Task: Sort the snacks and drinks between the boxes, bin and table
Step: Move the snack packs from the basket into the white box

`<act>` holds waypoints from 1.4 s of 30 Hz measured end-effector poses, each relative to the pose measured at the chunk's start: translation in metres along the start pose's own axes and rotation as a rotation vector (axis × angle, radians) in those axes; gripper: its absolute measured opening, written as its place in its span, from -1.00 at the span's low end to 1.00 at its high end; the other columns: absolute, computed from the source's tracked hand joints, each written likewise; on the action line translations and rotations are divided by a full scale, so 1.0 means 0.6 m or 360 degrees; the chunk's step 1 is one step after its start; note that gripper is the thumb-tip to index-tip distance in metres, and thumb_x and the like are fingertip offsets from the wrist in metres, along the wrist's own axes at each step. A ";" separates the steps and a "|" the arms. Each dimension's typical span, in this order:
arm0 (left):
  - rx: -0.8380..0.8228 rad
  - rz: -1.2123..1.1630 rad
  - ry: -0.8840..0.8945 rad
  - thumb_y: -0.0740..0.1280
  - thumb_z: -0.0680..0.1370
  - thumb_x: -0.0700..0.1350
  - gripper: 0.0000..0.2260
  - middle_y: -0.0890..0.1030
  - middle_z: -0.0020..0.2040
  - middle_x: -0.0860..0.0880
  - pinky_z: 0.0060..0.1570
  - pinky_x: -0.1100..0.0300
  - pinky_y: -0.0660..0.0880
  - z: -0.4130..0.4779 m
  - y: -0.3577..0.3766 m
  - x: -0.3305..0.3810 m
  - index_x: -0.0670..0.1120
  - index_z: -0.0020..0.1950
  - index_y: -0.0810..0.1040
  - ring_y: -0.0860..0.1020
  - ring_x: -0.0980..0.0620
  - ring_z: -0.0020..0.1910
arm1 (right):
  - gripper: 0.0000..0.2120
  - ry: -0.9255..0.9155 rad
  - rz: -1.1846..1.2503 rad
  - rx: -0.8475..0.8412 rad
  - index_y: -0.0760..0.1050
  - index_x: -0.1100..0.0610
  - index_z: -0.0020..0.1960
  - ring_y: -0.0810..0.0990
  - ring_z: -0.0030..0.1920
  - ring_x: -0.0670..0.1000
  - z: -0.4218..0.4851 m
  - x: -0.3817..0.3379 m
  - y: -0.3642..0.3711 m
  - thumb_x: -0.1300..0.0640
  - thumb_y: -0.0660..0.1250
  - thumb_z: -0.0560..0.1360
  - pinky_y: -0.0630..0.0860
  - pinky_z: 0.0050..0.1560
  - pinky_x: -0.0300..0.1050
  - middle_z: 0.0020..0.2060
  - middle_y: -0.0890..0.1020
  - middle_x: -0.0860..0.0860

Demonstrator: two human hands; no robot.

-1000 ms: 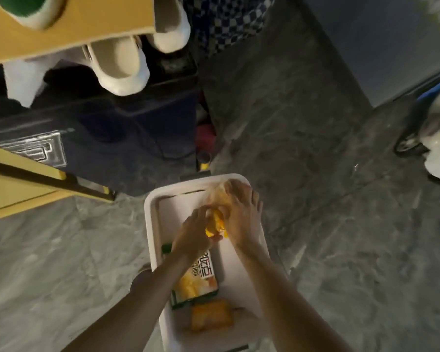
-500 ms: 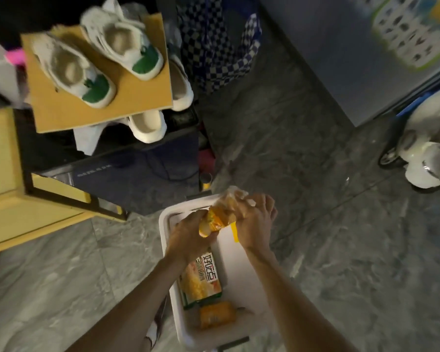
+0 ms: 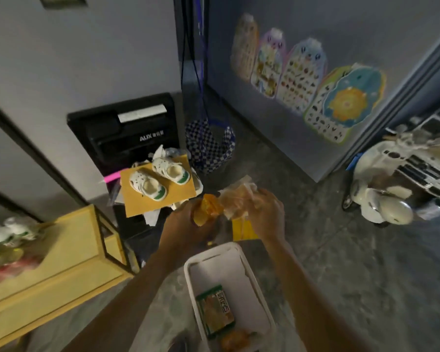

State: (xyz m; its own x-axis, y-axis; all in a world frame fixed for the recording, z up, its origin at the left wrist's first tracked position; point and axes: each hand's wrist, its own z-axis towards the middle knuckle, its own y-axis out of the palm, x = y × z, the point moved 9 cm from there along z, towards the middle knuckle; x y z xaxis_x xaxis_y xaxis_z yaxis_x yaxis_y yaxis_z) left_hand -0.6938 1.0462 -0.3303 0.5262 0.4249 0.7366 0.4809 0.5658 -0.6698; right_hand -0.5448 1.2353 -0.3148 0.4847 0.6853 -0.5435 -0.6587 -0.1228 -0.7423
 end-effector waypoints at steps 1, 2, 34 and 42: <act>0.0043 -0.0027 0.0041 0.45 0.48 0.33 -0.48 0.70 0.21 0.03 0.04 -0.02 0.61 0.004 -0.034 0.015 0.11 0.35 0.58 0.67 -0.05 0.10 | -0.81 -0.0003 0.0015 0.0039 0.74 0.08 0.19 0.73 -0.05 0.10 0.011 -0.025 -0.025 0.05 0.47 0.63 0.70 -0.07 0.08 0.04 0.75 0.06; 0.0077 -0.0039 0.0075 0.48 0.50 0.27 -0.52 0.70 0.21 0.01 0.05 -0.02 0.61 0.008 -0.064 0.026 0.09 0.35 0.59 0.66 -0.06 0.12 | -0.81 -0.0004 0.0038 0.0083 0.74 0.09 0.19 0.73 -0.01 0.10 0.020 -0.049 -0.049 0.06 0.48 0.62 0.70 -0.02 0.08 0.09 0.75 0.07; 0.1244 0.0192 -0.0586 0.49 0.36 0.44 -0.37 0.72 0.05 0.19 0.03 0.10 0.68 -0.505 -0.812 -0.251 0.16 0.33 0.59 0.67 0.27 0.02 | -0.70 -0.0737 0.1004 -0.0784 0.75 0.04 0.17 0.72 -0.12 -0.08 -0.180 -0.909 0.188 -0.15 0.49 0.59 0.65 -0.13 -0.10 -0.06 0.78 -0.10; 0.1513 0.0229 -0.0799 0.49 0.33 0.40 -0.33 0.68 0.04 0.20 -0.02 0.17 0.66 -0.707 -0.999 -0.407 0.11 0.35 0.60 0.66 0.27 -0.01 | -0.71 -0.0908 0.1104 -0.0918 0.75 0.02 0.11 0.69 -0.20 -0.12 -0.349 -1.182 0.310 -0.17 0.48 0.58 0.69 -0.17 0.01 -0.14 0.76 -0.14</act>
State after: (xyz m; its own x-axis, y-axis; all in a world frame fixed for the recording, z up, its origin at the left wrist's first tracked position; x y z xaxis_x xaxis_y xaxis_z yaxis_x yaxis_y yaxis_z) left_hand -0.8132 0.3038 -0.1480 0.0830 0.6496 0.7557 -0.4165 0.7116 -0.5659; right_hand -0.8906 0.5759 -0.1493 -0.3310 0.5518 -0.7655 -0.2431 -0.8337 -0.4959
